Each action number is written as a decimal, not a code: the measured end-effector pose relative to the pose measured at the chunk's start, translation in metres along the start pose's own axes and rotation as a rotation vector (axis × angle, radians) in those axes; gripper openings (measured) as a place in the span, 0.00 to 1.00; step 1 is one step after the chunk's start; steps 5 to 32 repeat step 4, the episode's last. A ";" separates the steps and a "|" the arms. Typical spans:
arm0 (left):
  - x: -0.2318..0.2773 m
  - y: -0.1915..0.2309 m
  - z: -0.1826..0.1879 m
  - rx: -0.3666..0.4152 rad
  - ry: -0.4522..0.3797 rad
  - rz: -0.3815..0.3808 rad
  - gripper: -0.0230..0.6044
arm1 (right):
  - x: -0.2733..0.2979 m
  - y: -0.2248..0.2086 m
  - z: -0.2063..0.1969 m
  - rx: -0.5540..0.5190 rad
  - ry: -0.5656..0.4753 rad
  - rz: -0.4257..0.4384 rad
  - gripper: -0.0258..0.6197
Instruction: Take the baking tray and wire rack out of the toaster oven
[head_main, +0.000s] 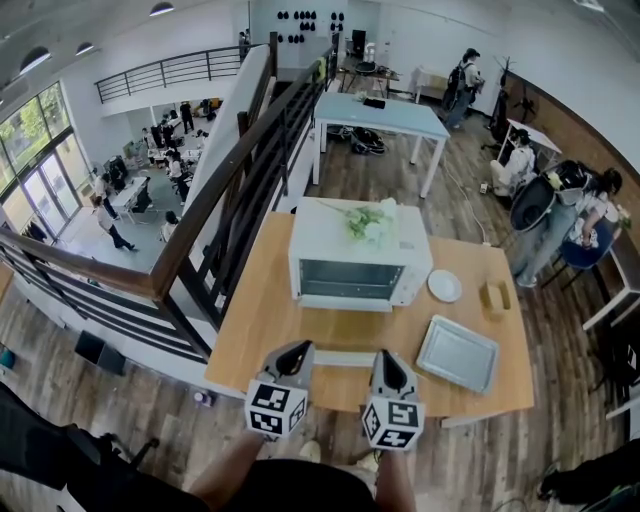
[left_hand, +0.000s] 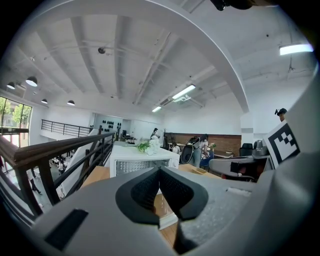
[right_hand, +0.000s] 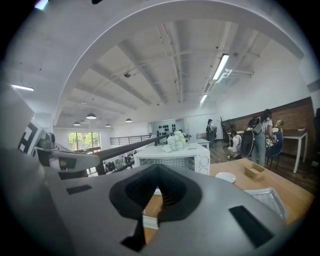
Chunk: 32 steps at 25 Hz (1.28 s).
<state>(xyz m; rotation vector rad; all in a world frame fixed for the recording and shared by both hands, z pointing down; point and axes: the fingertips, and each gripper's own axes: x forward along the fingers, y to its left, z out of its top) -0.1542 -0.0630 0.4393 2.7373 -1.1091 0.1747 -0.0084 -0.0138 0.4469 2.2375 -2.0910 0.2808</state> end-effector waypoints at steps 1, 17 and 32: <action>0.001 0.000 0.000 0.000 0.000 0.001 0.04 | 0.000 0.001 0.001 0.000 0.001 -0.001 0.04; 0.002 0.001 0.000 0.001 -0.002 0.002 0.04 | 0.001 0.000 0.002 -0.002 0.002 -0.005 0.04; 0.002 0.001 0.000 0.001 -0.002 0.002 0.04 | 0.001 0.000 0.002 -0.002 0.002 -0.005 0.04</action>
